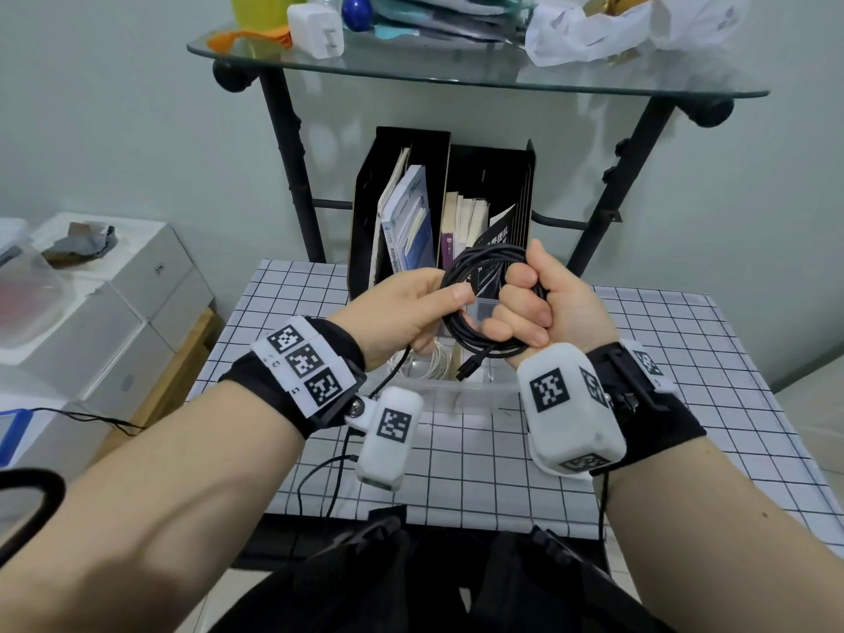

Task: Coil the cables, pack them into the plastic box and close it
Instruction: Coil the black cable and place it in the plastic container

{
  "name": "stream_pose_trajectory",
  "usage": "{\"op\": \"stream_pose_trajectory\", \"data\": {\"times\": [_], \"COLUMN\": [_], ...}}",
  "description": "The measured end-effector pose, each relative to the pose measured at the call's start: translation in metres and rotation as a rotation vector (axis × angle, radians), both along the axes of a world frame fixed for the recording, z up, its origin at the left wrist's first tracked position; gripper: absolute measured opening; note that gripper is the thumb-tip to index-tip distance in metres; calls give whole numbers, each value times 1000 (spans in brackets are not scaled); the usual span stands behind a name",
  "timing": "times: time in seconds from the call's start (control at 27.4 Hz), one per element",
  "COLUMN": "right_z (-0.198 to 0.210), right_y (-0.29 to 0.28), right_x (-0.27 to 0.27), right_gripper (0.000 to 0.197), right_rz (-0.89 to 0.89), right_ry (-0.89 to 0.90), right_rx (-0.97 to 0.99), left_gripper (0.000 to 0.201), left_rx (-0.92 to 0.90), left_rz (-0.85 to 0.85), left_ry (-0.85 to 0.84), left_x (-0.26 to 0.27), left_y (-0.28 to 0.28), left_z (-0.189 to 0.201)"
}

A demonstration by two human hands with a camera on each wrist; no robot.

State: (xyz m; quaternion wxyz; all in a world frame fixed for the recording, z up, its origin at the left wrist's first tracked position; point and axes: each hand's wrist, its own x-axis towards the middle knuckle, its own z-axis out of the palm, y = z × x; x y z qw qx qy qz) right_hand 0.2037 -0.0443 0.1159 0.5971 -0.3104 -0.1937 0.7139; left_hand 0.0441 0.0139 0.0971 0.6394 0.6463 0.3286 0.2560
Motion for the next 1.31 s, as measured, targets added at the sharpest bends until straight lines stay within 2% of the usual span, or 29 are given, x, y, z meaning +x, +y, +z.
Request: {"op": "stream_pose_trajectory", "data": {"times": [0.18,0.33,0.58,0.77,0.99,1.09,1.2,1.31], "right_z": [2,9,21,18,13,10,3,-8], "right_y": [3,4,1,3,9,13,17,19], "right_x": [11,23,38,42,32,24,15,12], "right_gripper": [49,52,51,50,45,42,32,23], "right_rz": [-93,-217,-525,-684,-781,-750,-692,-535], "right_ry": [62,115,298,351,148,26,-182,-474], "right_rx": [44,63,21,19,-34,-16,1,-29], "left_gripper": [37,27,13,14,14,13,14,16], "left_rx": [-134,-87,-109,12,108,189,219,214], "left_rz": [77,82,104,-6,-89,-113,-117,-106], "left_ry": [-65,22,29,145,204,208,179,148], "left_x": [-4,-9,-9,-4,7,10,13,15], "left_y": [-2,-5,-9,-14,-18,-19,-19,-19], "left_z": [-15,-25,-34,-30,-10,0,11,17]}}
